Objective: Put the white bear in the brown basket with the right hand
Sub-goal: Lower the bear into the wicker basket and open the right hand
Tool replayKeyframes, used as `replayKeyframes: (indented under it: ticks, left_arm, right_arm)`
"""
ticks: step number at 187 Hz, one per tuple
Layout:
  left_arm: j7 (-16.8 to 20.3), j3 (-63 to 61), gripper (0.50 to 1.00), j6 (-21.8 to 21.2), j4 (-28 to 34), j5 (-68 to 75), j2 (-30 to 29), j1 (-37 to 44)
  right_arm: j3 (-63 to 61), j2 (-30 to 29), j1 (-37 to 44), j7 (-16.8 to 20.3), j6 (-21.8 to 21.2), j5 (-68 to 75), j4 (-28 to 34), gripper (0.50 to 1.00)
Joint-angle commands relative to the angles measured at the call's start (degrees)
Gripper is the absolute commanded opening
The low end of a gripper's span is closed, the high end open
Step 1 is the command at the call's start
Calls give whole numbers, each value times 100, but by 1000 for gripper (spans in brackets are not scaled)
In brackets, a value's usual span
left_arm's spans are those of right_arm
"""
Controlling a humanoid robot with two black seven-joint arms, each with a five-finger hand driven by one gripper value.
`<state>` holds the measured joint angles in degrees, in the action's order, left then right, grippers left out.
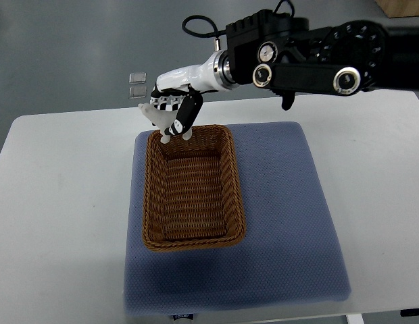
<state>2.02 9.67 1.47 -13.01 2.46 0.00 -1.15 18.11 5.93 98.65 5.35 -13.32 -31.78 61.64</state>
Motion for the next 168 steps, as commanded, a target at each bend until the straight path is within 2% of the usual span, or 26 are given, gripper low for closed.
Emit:
replayKeyframes:
  ticks: [1, 28, 168]
  left_arm:
    - [0, 0, 1000, -7, 1, 0, 0, 1]
    - [0, 0, 1000, -7, 1, -9, 0, 1]
    - [0, 0, 1000, -7, 1, -9, 0, 1]
  right_arm:
    - [-1, -531, -390, 1, 75, -30, -433, 500]
    - [8, -593, -873, 1, 110, -346, -864, 500]
    - [-1, -593, -1849, 1, 277, -909, -1532, 500]
